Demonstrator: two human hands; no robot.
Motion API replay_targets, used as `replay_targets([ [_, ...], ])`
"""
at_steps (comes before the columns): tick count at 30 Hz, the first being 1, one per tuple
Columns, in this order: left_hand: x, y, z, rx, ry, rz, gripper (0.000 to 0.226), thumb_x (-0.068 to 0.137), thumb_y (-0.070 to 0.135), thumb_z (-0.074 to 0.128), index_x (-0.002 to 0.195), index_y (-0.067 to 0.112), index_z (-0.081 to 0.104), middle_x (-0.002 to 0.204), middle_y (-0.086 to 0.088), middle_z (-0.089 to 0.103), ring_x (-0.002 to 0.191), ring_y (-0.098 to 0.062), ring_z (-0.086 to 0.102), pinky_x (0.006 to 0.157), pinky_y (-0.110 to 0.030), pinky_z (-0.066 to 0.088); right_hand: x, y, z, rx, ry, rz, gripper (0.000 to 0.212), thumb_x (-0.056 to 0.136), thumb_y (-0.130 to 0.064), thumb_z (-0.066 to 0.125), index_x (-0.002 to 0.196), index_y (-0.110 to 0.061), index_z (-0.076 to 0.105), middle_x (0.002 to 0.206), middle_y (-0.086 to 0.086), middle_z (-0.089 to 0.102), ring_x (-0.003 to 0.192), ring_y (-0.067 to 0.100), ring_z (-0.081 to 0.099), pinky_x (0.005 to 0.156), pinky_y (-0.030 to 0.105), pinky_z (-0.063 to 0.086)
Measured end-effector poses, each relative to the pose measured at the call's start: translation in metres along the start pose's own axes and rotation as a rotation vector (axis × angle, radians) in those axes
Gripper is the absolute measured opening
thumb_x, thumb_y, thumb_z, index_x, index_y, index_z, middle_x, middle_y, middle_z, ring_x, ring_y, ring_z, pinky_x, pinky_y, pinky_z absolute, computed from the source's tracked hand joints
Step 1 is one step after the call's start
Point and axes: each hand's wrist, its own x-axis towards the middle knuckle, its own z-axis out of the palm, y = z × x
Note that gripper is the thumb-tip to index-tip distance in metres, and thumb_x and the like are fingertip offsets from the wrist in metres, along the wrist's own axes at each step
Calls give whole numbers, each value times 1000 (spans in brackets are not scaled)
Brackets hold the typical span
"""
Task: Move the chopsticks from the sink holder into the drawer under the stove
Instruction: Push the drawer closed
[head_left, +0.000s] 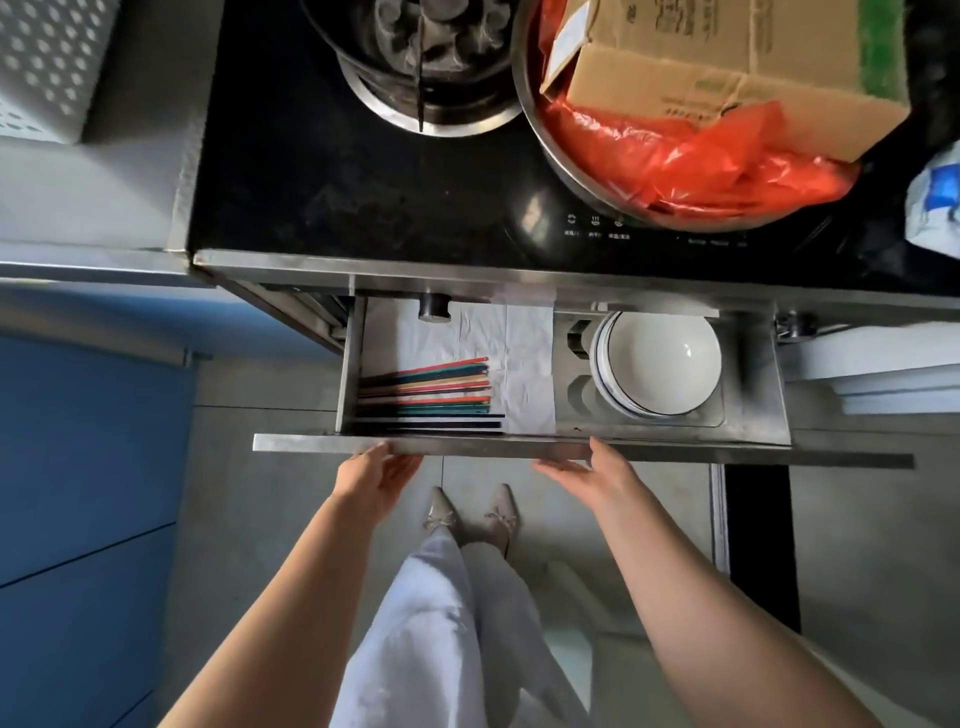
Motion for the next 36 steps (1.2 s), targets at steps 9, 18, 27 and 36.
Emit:
replay_targets([
  [9,13,10,14,-21,32,59,27,105,3,35,130,0,42,96,-28,60,81,-33,62,103,-51,47,6,-15,15,2,75,-33,42,104,-18,24,136,6,38,148,27,32,138,43,29,112,57,23],
  [18,27,54,47,120,4,78,21,103,1,39,85,-3,49,85,-26,63,77,-33,63,98,-48,49,10,-38,60,-76,23,-128,41,103,-10,19,133,7,42,146,24,38,136,42,31,111,59,22],
  [27,39,95,86,186,-60,125,20,102,2,44,83,-3,51,83,-23,65,77,-31,65,93,-45,51,15,-68,98,-110,-56,-178,37,104,-14,20,99,11,47,141,29,41,132,44,38,108,58,29],
  [36,48,116,103,204,-87,156,21,101,4,48,82,-2,54,67,-19,70,51,-22,71,91,-39,54,17,-81,122,-152,-96,-281,37,103,-10,18,103,7,51,132,29,52,121,44,50,100,61,38],
])
